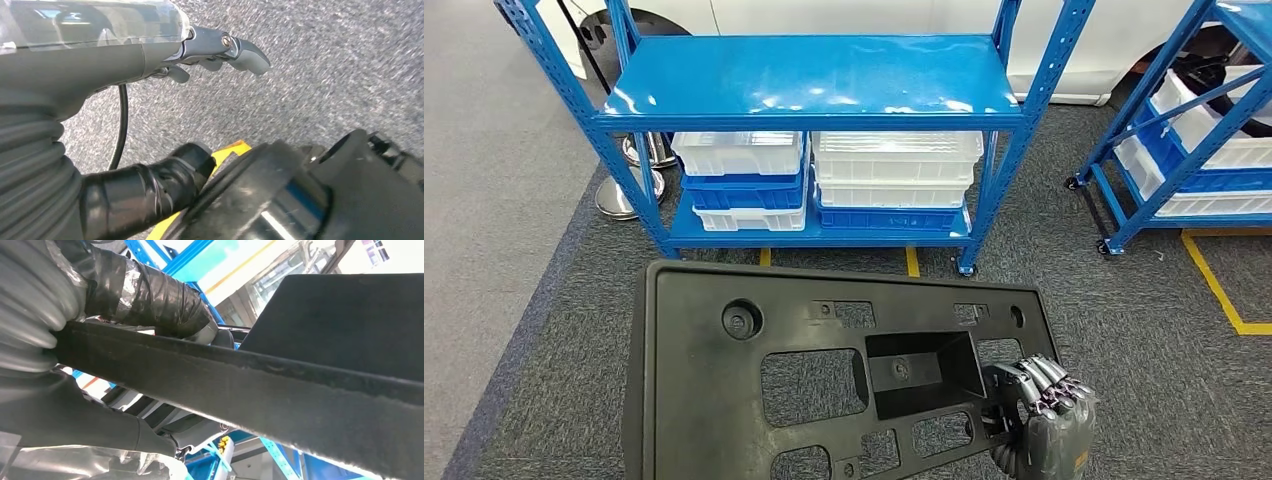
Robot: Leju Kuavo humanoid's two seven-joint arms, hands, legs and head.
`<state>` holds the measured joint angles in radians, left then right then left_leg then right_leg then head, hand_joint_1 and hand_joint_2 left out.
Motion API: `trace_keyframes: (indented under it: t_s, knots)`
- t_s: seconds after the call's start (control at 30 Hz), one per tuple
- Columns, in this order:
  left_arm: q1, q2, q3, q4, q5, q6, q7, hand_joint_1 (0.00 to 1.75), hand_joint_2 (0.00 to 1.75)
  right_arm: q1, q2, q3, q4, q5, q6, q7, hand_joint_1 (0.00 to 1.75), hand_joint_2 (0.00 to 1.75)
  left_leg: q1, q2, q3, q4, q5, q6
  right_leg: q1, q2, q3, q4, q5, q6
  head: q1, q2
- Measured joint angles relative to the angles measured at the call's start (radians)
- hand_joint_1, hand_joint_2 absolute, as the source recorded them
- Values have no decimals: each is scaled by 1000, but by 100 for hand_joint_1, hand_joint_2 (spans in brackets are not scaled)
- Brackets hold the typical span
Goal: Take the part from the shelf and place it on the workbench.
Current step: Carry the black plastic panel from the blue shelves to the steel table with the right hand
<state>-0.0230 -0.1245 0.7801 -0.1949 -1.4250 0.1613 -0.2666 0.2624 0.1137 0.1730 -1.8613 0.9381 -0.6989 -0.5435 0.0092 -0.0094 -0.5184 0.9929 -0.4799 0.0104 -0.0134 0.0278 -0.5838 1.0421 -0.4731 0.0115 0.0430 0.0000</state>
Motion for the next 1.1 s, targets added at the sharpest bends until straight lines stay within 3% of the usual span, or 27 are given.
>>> trace_keyframes:
  t_s: [0.07, 0.13, 0.17, 0.2, 0.23, 0.33, 0.4, 0.47, 0.53, 0.57, 0.63, 0.67, 0.7, 0.73, 0.77, 0.83, 0.9, 1.0, 1.03, 1.1]
  knots:
    - [1, -1, 0, 0, 0, 0, 2, 0, 175, 0, -3, 0, 0, -2, 0, -1, 175, 175, 3, 16, -4, -8, 10, 15, -1, -9, -33, 71, -51, 6, 1, 0]
    - [1, -1, 0, 0, 0, 1, 3, 0, 175, 2, -6, 0, 0, -4, 0, -1, 175, 175, 2, 30, -13, -7, 13, 21, -2, -15, -89, 197, -118, 13, 2, 0]
    - [1, -1, 0, 0, 0, 1, 4, 0, 175, 3, -7, 0, 1, -5, 0, -1, 175, 175, 1, 38, -16, -5, 14, 21, -2, -16, -107, 243, -134, 15, 2, 0]
    - [1, -1, 0, 0, 0, 2, 5, 0, 175, 3, -8, 0, 1, -6, 0, -2, 175, 175, 1, 46, -19, -3, 14, 21, -2, -18, -109, 257, -131, 17, 2, 0]
    - [1, -1, 0, 0, 0, 2, 6, 0, 175, 4, -8, 0, 1, -8, 0, -2, 175, 175, 1, 54, -20, 0, 13, 20, -3, -22, -92, 232, -111, 18, 2, 0]
    - [0, -1, 1, 0, 0, 3, 7, 0, 175, 5, -9, -2, 1, -13, 0, -7, 175, 175, -2, 75, -21, 12, 7, 9, -1, -68, 8, 49, -37, 10, 2, 0]
    - [0, -1, 1, 0, 0, 4, 8, 0, 175, 5, -9, -2, 0, -16, 0, -9, 175, 175, -7, 86, -23, 19, 4, -3, 5, -83, 27, 0, -30, -4, 1, 0]
    - [-2, -1, 1, 0, 0, 6, 9, 0, 175, 7, -9, -4, -1, -18, 0, -12, 175, 175, -7, 98, -23, 20, 4, -15, 6, -64, 21, -2, -24, -18, 0, 0]
    - [-2, -1, 2, 0, 0, 8, 10, 0, 175, 8, -9, -6, -3, -21, 0, -21, 175, 175, -4, 79, -33, 46, -21, -27, 3, -48, 17, -6, -16, -32, 0, 0]
    - [-1, -1, 2, 0, 0, 8, 10, 0, 175, 9, -9, -7, -5, -23, 0, -25, 175, 175, -2, 60, -49, 85, -50, -32, 1, -41, 14, -7, -12, -38, 0, 0]
    - [1, -1, 2, 0, 0, 9, 11, 0, 175, 9, -7, -9, -6, -26, 0, -32, 175, 175, 0, 27, -104, 215, -122, -38, 2, -23, 6, -6, -7, -45, 0, 0]
    - [1, -1, 2, 0, 0, 9, 11, 0, 175, 10, -7, -10, -6, -28, 0, -35, 175, 175, 0, 22, -128, 272, -144, -38, 4, -13, 3, -6, -5, -47, 0, 0]
    - [2, -1, 2, 0, 0, 8, 12, 0, 175, 11, -6, -10, -6, -29, 0, -37, 175, 175, 0, 20, -139, 300, -146, -37, 6, -1, 1, -5, -3, -48, 0, 0]
    - [2, -1, 2, 0, 0, 8, 12, 0, 175, 12, -6, -11, -6, -30, 0, -39, 175, 175, 0, 17, -130, 286, -127, -34, 8, 12, 0, -5, -2, -48, 0, 0]
    - [3, -1, 3, 0, 0, 8, 12, 0, 175, 12, -6, -13, -6, -32, 0, -41, 175, 175, 0, 13, -105, 238, -94, -28, 10, 24, 1, -4, -1, -48, 0, 0]
    - [4, 1, 3, 0, 0, 8, 12, 0, 175, 12, -4, -16, -6, -36, 0, -47, 175, 175, -2, -25, -39, 100, -32, -11, 11, 47, 1, -3, 1, -44, 0, 0]
    - [3, 2, 4, 0, 0, 9, 12, 0, 175, 12, 1, -19, -6, -45, 0, -59, 175, 175, -6, -57, -4, 21, -15, 1, 7, 66, -6, -2, 7, -35, 0, 0]
    - [-2, 1, 4, 0, 0, 9, 12, 0, 175, 20, 12, -26, -10, -62, 0, -88, 175, 175, -3, -37, 6, -4, -7, 6, 5, 88, -14, -6, 16, -16, -1, 0]
    - [-2, 0, 4, 0, 0, 9, 12, 0, 175, 22, 16, -29, -13, -68, -1, -94, 175, 175, 0, -25, 9, -15, 0, 10, 8, 75, -20, 4, 6, -12, 0, 0]
    - [0, -2, 4, 0, 0, 9, 12, 0, 175, 25, 21, -34, -19, -80, -2, -100, 175, 175, 5, 3, 13, -31, 10, 16, 7, 24, -58, 85, -48, -6, 3, 0]
